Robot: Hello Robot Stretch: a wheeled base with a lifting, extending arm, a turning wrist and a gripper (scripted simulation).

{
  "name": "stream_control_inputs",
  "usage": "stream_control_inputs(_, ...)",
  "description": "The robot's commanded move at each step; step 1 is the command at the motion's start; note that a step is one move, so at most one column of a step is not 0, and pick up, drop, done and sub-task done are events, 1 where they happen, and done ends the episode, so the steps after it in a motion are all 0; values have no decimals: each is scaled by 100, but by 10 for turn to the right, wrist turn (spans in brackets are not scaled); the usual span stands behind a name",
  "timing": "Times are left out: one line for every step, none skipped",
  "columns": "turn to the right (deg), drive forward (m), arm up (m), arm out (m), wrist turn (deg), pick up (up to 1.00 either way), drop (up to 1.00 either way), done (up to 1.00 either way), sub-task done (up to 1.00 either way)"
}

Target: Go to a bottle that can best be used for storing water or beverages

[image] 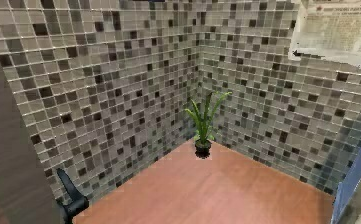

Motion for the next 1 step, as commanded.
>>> stream_control_inputs(270,0,0,0,0,0,0,0,0)
